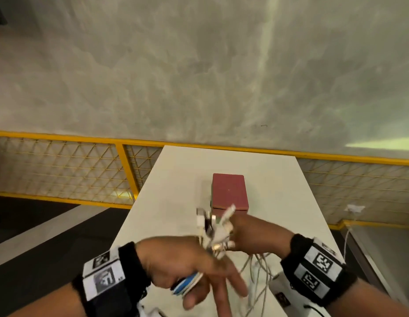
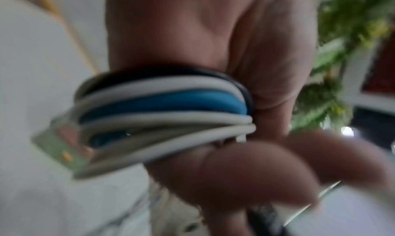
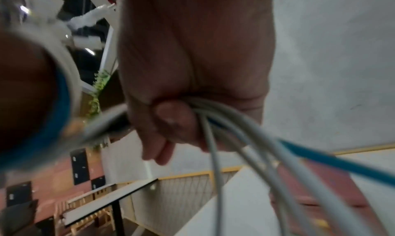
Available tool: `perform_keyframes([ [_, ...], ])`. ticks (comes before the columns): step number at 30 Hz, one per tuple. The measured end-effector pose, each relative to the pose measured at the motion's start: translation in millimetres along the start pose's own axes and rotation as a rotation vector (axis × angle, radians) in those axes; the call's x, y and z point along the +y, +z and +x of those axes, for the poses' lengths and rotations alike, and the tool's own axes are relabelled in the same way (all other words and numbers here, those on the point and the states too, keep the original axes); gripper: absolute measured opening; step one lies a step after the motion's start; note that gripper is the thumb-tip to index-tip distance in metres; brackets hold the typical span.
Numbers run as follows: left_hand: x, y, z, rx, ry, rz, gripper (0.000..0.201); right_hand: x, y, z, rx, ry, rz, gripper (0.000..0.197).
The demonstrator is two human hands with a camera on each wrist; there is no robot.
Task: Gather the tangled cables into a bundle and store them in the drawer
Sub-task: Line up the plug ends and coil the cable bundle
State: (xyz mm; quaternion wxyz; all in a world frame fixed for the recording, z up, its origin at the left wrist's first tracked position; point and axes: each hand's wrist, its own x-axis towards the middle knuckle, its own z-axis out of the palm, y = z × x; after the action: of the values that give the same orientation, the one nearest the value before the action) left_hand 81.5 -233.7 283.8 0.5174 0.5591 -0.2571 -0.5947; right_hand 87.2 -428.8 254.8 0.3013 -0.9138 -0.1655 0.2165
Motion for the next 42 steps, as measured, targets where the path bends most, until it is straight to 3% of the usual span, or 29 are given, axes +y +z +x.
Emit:
perform_keyframes([
  [3, -14, -7, 5, 0.282, -0.217, 0.237, 0.045, -5, -9, -1, 0.055, -0.017, -0.078, 0.014],
  [5, -17, -12, 7, 0.479, -0.218, 0.274, 0.041, -9, -15, -3, 0.101, -0.002, -0.074, 0.02],
  [7, -13, -11, 6, 0.602, -0.109, 0.409, 0.031, -13, -17, -5, 0.156, -0.011, -0.041, 0.014],
  [9, -9, -12, 8, 0.671, 0.103, 0.489, 0.022, -20, -19, -8, 0.233, -0.031, -0.002, 0.005],
  [13, 8, -22, 8, 0.75, 0.349, 0.108, 0.034, -35, -15, -15, 0.381, -0.07, 0.167, 0.006],
  [15, 13, -26, 13, 0.722, 0.44, -0.093, 0.061, -44, -5, -18, 0.43, -0.147, 0.121, 0.012],
  [17, 20, -23, 20, 0.681, 0.488, -0.241, 0.082, -53, 5, -21, 0.462, -0.205, 0.049, 0.036],
  [21, 30, -23, 27, 0.738, 0.623, -0.336, 0.057, -54, 18, -24, 0.463, -0.189, -0.095, 0.069],
  [23, 35, -27, 24, 0.75, 0.7, -0.383, 0.048, -49, 21, -26, 0.405, -0.186, 0.032, 0.074],
  [27, 39, -31, 19, 0.755, 0.777, -0.493, 0.032, -38, 21, -23, 0.366, -0.126, 0.595, 0.042],
  [29, 42, -29, 22, 0.776, 0.798, -0.527, 0.032, -35, 20, -22, 0.256, -0.094, 0.79, 0.035],
  [33, 51, -29, 21, 0.742, 0.866, -0.662, 0.034, -33, 26, -19, 0.034, -0.066, 0.784, 0.009],
  [35, 55, -29, 17, 0.689, 0.869, -0.67, 0.035, -30, 33, -16, -0.051, -0.074, 0.753, 0.007],
  [37, 54, -30, 11, 0.574, 0.864, -0.671, 0.039, -24, 38, -13, -0.111, -0.047, 0.722, 0.007],
  [39, 50, -30, 5, 0.373, 0.847, -0.652, 0.047, -16, 42, -9, -0.156, -0.034, 0.688, 0.007],
  [42, 39, -25, -5, 0.087, 0.706, -0.494, 0.052, -1, 41, -3, -0.126, -0.001, 0.647, 0.008],
])
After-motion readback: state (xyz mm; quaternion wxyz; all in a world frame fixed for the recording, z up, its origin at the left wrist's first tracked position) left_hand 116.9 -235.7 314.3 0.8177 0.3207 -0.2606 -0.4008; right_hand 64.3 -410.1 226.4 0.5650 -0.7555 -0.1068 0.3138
